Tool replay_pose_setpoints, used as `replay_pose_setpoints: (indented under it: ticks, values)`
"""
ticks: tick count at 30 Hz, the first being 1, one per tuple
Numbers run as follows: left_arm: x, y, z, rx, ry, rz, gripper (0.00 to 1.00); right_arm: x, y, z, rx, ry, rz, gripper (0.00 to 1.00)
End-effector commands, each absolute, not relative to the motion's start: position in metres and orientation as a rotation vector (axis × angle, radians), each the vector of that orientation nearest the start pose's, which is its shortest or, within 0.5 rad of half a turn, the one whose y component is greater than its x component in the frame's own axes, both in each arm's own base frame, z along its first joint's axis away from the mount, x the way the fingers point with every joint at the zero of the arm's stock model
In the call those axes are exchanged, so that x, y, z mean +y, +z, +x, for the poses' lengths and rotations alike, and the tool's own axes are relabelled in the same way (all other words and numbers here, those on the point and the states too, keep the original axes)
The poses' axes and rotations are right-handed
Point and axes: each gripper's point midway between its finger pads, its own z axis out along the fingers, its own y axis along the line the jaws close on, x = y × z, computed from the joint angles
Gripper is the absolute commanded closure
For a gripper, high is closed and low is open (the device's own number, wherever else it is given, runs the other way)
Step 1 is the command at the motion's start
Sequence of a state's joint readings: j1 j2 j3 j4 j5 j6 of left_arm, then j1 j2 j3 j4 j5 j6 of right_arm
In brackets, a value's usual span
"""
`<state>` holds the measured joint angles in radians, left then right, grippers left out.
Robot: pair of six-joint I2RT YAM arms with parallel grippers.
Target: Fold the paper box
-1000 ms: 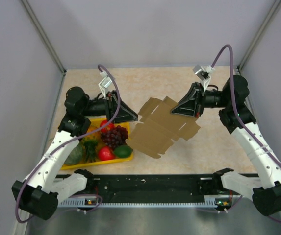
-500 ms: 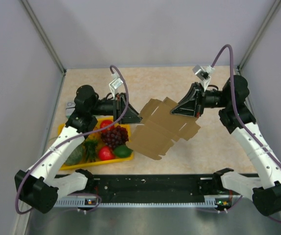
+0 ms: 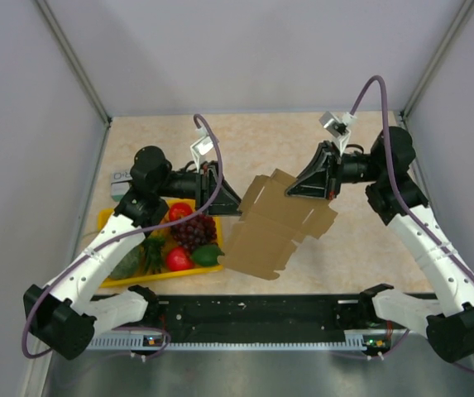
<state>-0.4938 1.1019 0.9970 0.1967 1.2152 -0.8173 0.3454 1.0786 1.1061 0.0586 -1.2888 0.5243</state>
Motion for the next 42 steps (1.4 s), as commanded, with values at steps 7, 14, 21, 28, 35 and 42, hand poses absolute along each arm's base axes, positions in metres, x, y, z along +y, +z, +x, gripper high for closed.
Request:
replay_pose_setpoints:
  ticks: [7,14,21,28,35,42]
  values:
    - [-0.278,0.383,0.129,1.559,-1.822,0.993,0.59,0.250,0.393,0.182,1.458,1.500,-0.981,1.00]
    - [-0.274,0.389,0.125,1.524,-1.808,1.007,0.56,0.251,0.389,0.186,1.473,1.484,-0.974,1.00]
    - [-0.274,0.393,0.137,1.559,-1.739,0.945,0.47,0.249,0.383,0.187,1.520,1.461,-0.966,1.00]
    - [-0.283,0.383,0.143,1.594,-1.682,0.932,0.50,0.256,0.390,0.185,1.512,1.436,-0.948,1.00]
    - [-0.284,0.366,0.162,1.692,-1.576,0.846,0.59,0.254,0.382,0.202,1.575,1.344,-0.860,1.00]
    - [-0.286,0.353,0.185,1.748,-1.500,0.727,0.72,0.254,0.370,0.207,1.613,1.283,-0.827,1.00]
